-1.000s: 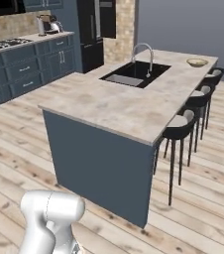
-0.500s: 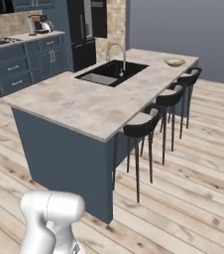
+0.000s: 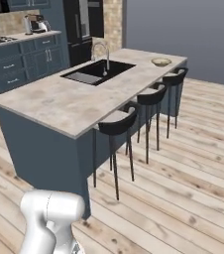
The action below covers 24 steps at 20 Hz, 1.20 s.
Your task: There is a bowl on the dining counter. Grab a lemon wedge from the fridge and place it in the bowl. Then get the liquor bottle and glass cup from the cabinet and place them next to the bowl.
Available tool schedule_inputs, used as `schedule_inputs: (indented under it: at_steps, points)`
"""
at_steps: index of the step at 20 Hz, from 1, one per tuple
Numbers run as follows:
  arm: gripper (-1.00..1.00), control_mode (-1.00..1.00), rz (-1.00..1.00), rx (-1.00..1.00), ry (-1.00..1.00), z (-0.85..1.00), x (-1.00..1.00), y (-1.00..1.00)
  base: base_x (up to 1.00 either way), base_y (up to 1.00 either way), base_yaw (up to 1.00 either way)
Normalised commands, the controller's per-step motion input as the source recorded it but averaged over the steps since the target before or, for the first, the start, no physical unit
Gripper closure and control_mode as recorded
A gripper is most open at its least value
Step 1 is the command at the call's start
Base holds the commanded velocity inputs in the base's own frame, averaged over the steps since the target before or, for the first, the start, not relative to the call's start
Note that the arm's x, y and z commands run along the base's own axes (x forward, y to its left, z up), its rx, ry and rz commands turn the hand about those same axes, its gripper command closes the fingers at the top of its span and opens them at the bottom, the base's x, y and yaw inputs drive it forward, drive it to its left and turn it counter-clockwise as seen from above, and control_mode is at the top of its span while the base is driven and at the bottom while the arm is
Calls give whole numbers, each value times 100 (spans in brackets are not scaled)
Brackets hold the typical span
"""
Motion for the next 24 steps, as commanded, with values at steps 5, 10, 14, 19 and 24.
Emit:
schedule_inputs:
  at_steps: [5, 10, 14, 19, 24]
  points:
    - [100, 100, 0, 0, 0, 0, 0, 0, 6, -55, 6]
    - [100, 100, 0, 0, 0, 0, 0, 0, 35, -72, 17]
    - [100, 100, 0, 0, 0, 0, 0, 0, 63, -77, 18]
    - [100, 100, 0, 0, 0, 0, 0, 0, 89, -71, 13]
    - [100, 100, 0, 0, 0, 0, 0, 0, 94, -68, 12]
